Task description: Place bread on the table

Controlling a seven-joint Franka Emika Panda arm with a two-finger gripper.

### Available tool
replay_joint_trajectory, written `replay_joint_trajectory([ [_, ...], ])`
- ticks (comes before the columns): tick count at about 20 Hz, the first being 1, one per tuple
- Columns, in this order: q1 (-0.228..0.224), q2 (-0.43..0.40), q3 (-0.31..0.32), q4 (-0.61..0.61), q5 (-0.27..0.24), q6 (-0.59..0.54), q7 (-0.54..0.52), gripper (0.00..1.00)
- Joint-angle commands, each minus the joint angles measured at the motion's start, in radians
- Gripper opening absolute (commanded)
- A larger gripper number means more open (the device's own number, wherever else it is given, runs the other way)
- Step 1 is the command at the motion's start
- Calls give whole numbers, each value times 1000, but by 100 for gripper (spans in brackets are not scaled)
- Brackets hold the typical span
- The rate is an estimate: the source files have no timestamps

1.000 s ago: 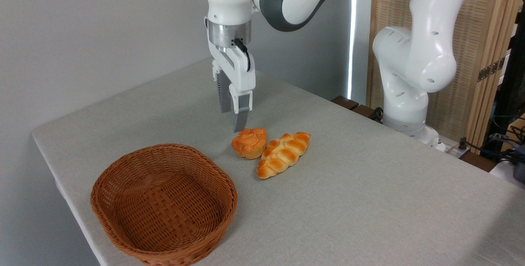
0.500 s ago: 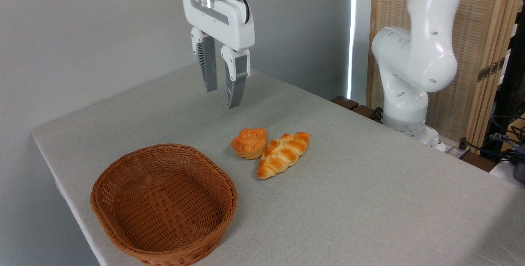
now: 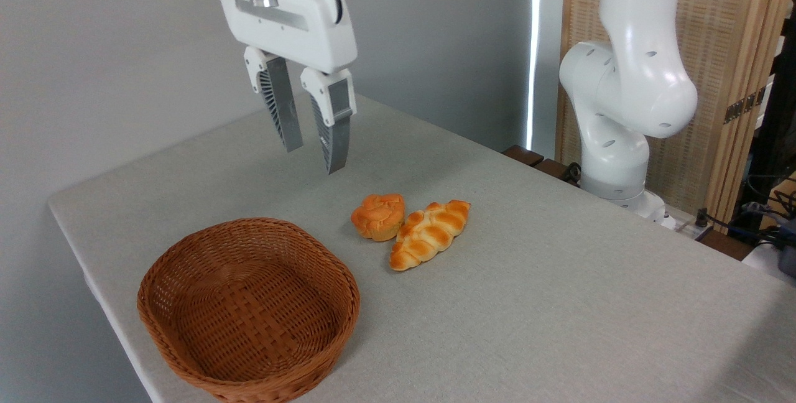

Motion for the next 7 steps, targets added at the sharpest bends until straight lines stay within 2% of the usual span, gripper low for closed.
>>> replay_joint_trajectory([
  [1,55,26,-80,38,-3,-34,-28,100],
  [4,60,25,-82,35,-9,-32,-25,100],
  [7,94,23,-84,35,-49,-31,-18,100],
])
